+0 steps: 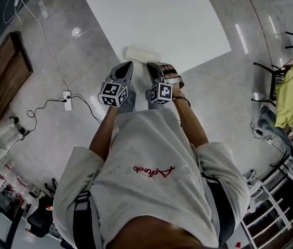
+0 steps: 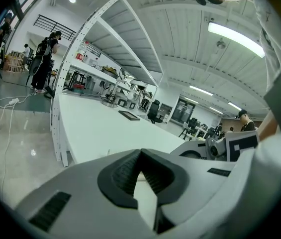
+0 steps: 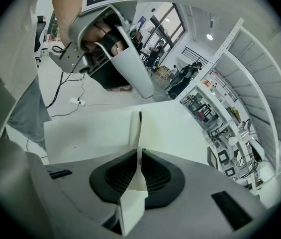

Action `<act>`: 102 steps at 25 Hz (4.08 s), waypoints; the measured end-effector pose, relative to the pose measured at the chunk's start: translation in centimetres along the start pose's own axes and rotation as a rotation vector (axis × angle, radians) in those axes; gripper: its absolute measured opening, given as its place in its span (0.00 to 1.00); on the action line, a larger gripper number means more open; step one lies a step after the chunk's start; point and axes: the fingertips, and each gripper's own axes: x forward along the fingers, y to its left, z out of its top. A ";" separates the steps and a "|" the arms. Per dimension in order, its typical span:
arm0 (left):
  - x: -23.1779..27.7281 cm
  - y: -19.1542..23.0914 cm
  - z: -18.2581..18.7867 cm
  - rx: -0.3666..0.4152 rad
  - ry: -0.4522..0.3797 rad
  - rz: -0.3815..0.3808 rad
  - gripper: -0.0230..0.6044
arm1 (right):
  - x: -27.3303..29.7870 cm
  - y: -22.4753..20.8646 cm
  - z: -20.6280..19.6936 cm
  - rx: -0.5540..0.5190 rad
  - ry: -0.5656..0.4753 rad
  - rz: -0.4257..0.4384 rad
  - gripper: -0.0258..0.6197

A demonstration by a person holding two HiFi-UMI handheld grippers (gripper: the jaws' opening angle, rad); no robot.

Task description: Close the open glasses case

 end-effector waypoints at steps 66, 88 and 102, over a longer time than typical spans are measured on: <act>-5.7 -2.3 6.2 0.163 -0.183 -0.093 0.07 | -12.1 -8.7 5.7 0.993 -0.491 -0.405 0.08; -11.9 -11.5 0.6 0.209 -0.220 -0.067 0.07 | -20.4 -0.2 4.5 0.994 -0.548 -0.381 0.07; -14.6 -13.4 -2.3 0.186 -0.230 -0.069 0.07 | -22.4 4.1 4.6 1.022 -0.546 -0.384 0.07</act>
